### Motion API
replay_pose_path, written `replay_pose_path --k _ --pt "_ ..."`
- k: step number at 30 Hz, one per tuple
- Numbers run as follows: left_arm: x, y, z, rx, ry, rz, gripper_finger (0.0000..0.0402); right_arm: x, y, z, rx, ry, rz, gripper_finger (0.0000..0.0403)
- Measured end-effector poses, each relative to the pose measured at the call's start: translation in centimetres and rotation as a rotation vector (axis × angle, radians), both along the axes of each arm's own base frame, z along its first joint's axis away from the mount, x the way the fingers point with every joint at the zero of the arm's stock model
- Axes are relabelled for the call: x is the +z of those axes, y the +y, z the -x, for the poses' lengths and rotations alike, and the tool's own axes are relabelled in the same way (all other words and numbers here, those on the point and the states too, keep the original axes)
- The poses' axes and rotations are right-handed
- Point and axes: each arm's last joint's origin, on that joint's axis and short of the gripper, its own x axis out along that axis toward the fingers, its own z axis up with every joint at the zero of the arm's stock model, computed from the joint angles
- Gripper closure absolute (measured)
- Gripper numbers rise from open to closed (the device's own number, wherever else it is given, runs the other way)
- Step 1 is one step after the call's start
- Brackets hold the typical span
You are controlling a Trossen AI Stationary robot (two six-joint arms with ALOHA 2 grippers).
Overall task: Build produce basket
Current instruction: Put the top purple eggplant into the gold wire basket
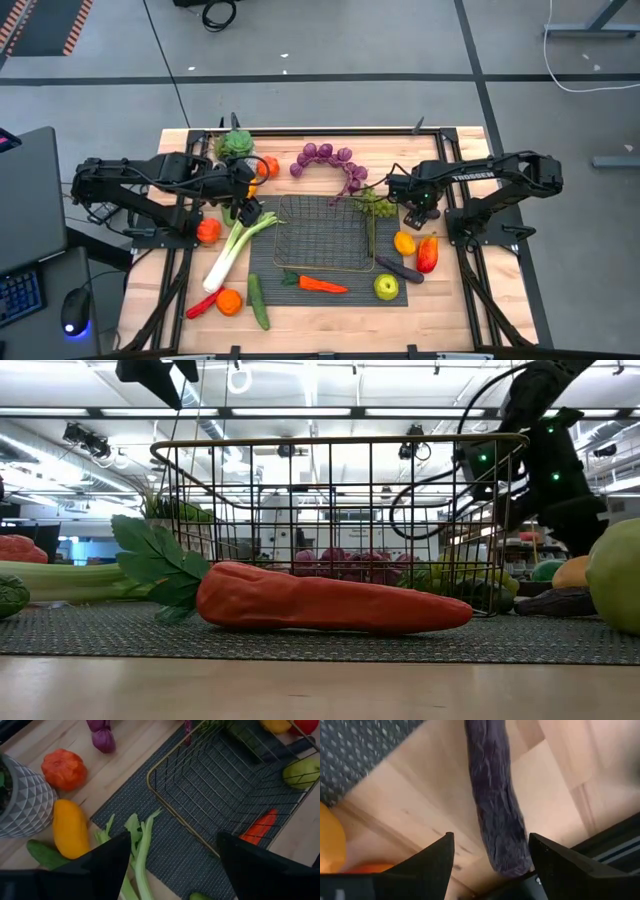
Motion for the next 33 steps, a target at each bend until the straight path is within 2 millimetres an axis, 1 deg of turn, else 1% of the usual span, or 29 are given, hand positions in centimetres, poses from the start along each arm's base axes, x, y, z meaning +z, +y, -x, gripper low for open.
replay_pose_path --k 12,16,19,22,25,29,33 --pt "0.0 0.0 0.0 0.03 -0.005 0.018 0.0102 -1.1 0.1 0.4 -0.057 0.002 0.021 0.0203" --pt "0.0 0.0 0.0 0.03 -0.005 0.017 0.0102 -1.1 0.1 0.4 -0.079 0.003 0.025 0.0237" --pt "0.0 0.0 0.0 0.03 -0.005 0.017 0.0102 -0.5 0.2 0.3 -0.09 0.004 -0.011 0.027" --pt "0.0 0.0 0.0 0.03 -0.005 0.018 0.0102 0.7 0.1 -0.2 -0.085 0.0 -0.036 0.0299" --pt "0.0 0.0 0.0 0.03 -0.004 0.018 0.0102 2.7 0.0 -1.0 -0.077 -0.062 -0.029 0.0309" --pt "0.0 0.0 0.0 0.031 -0.004 0.018 0.0103 6.7 -0.2 -1.7 -0.109 -0.185 -0.003 0.0303" --pt "0.0 0.0 0.0 0.03 -0.004 0.018 0.0104 11.2 -0.2 -2.2 -0.179 -0.362 0.009 0.03"
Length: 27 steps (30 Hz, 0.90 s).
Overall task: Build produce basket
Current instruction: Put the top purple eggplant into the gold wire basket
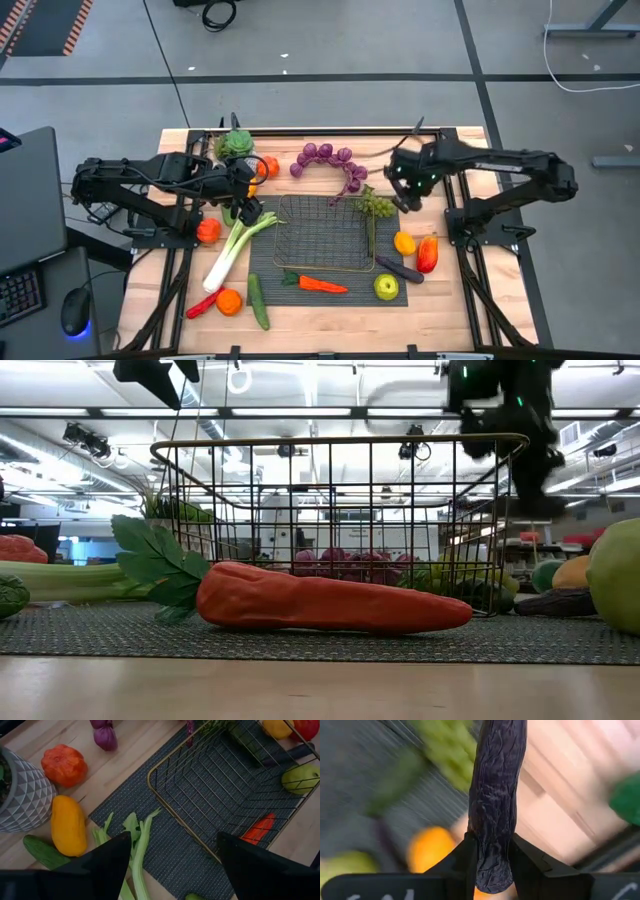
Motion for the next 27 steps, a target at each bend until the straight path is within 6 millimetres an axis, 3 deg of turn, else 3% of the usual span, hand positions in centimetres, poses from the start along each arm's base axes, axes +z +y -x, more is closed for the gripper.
replay_pose_path --k 6,11,15,27 --pt "0.0 0.1 0.0 0.01 -0.002 0.003 0.0104 5.2 0.7 -2.1 -0.03 -0.39 -0.085 0.0301" --pt "0.0 0.1 0.0 0.045 -0.011 0.011 0.0104 7.2 2.0 -4.8 -0.008 -0.671 -0.191 0.0298" --pt "0.0 0.1 0.0 0.05 -0.012 0.015 0.0104 7.1 3.6 -6.5 0.029 -0.716 -0.233 0.0297" --pt "0.0 0.1 0.0 0.048 -0.012 0.028 0.0104 3.8 8.6 -9.2 0.127 -0.548 -0.315 0.0286"
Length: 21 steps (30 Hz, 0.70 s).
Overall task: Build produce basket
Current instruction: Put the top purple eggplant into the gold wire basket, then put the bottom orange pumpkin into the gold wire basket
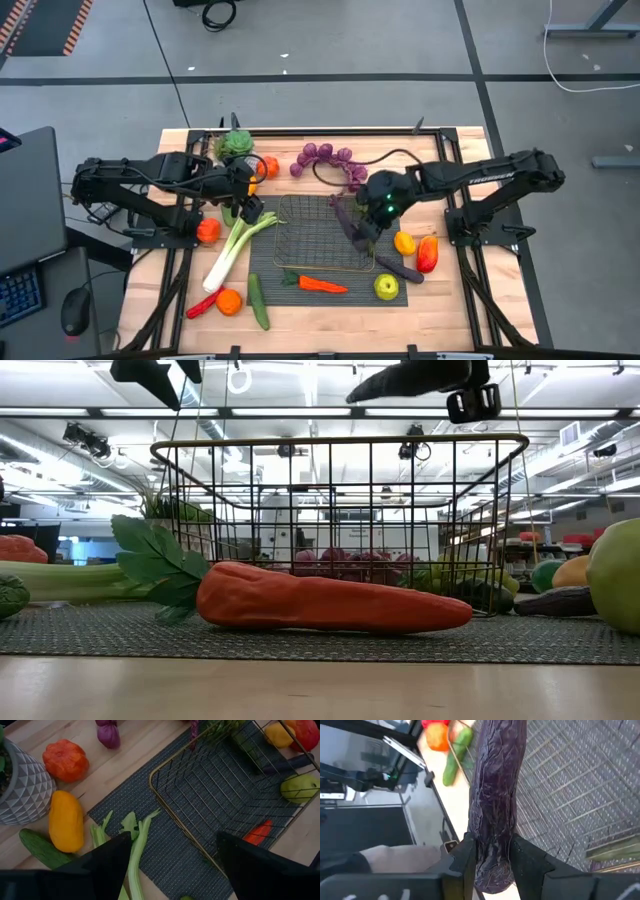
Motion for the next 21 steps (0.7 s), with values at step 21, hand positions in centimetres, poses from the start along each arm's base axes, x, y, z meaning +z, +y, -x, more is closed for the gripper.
replay_pose_path --k 21 --pt "-0.6 -0.3 1.0 -0.141 0.146 0.071 0.0104 -0.9 -0.5 -0.4 -0.128 0.071 0.032 0.0135"
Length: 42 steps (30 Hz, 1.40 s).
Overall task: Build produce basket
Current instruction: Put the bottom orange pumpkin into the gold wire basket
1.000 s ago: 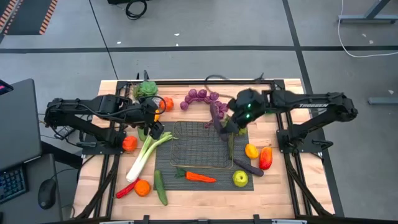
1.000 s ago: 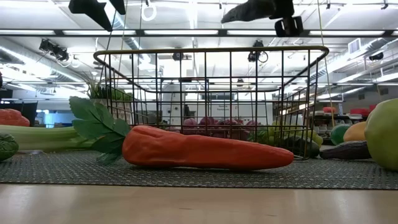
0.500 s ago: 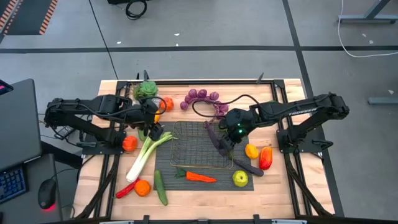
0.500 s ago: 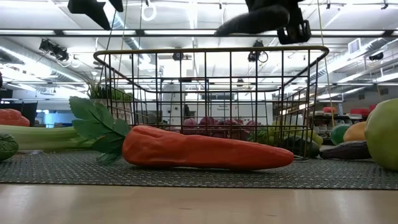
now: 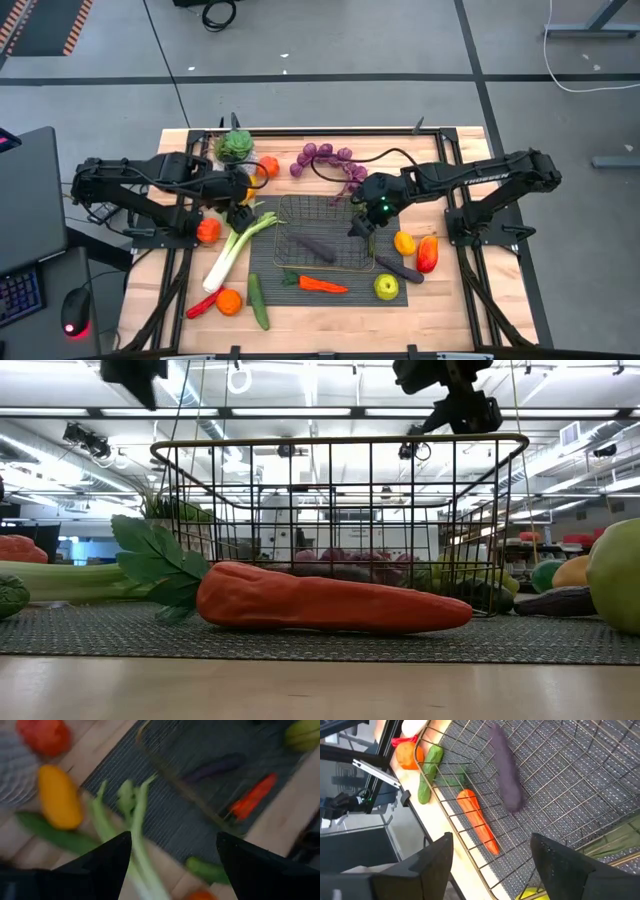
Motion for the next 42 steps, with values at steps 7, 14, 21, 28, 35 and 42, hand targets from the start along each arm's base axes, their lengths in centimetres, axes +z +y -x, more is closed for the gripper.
replay_pose_path --k 7,14,21,28,35,42 --pt "-0.9 0.4 2.1 0.138 0.237 -0.009 0.0104 -0.1 0.4 0.2 0.003 0.022 -0.007 0.0136" --pt "-2.0 0.1 2.0 0.193 0.258 0.016 0.0104 0.0 0.4 0.0 0.108 -0.034 0.074 0.0137" --pt "-4.6 0.0 2.4 0.31 0.37 0.078 0.0104 -0.1 0.4 0.1 0.196 -0.05 0.143 0.0137" --pt "-9.0 -0.1 3.4 0.426 0.562 0.146 0.0104 -0.2 0.3 0.2 0.276 -0.063 0.221 0.0137" --pt "-11.0 -0.1 4.0 0.451 0.636 0.164 0.0104 -0.2 0.1 0.3 0.296 -0.064 0.299 0.0137" --pt "-13.4 -0.1 4.5 0.462 0.661 0.142 0.0104 -0.2 -0.3 0.2 0.286 -0.063 0.302 0.0137"
